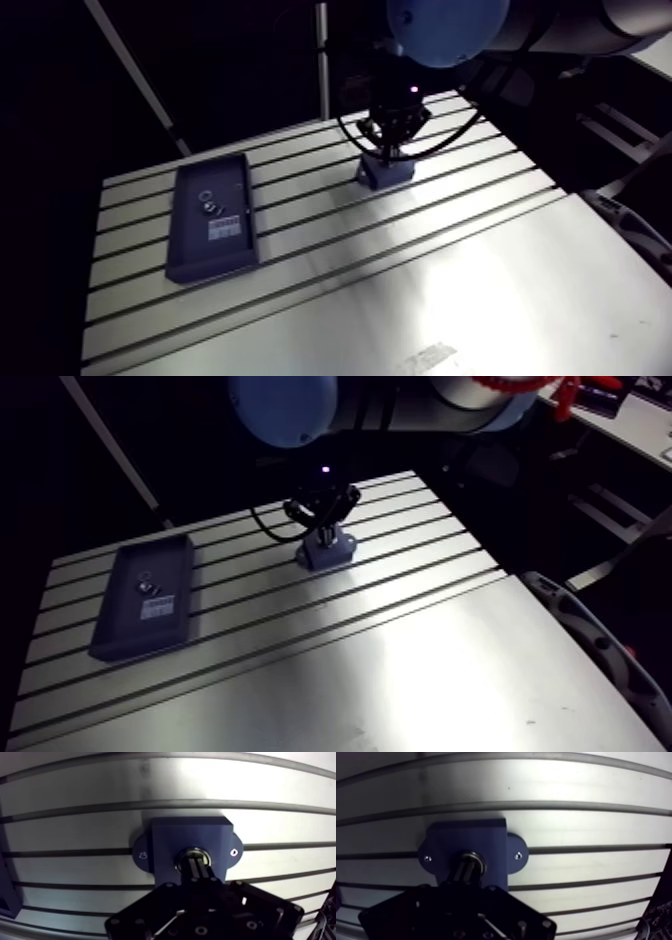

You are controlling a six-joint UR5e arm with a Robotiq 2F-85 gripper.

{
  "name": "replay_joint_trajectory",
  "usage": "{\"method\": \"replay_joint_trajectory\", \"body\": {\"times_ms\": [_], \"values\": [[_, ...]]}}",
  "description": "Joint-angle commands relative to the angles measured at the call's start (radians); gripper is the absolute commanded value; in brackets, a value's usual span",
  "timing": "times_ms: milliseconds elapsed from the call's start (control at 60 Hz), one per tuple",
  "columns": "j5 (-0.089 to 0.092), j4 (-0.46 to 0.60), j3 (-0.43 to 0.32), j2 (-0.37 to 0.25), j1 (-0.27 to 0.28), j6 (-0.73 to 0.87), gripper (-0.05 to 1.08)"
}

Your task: Pick up the bearing and press it into the housing until flush.

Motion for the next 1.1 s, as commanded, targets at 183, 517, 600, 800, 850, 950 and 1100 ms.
{"method": "replay_joint_trajectory", "body": {"times_ms": [183,517,600,800,850,950,1100], "values": [[0.001,0.000,0.001,0.001,0.000,0.000,1.07],[0.001,0.000,0.002,0.001,0.001,0.000,1.07],[0.000,0.000,0.004,0.001,0.001,0.000,1.07],[0.000,0.000,0.007,0.001,0.001,0.000,1.07],[0.000,0.000,0.007,0.001,0.001,0.000,1.07],[0.000,0.000,0.007,0.001,0.003,0.001,1.07],[0.000,-0.001,0.007,0.005,0.001,0.001,1.07]]}}
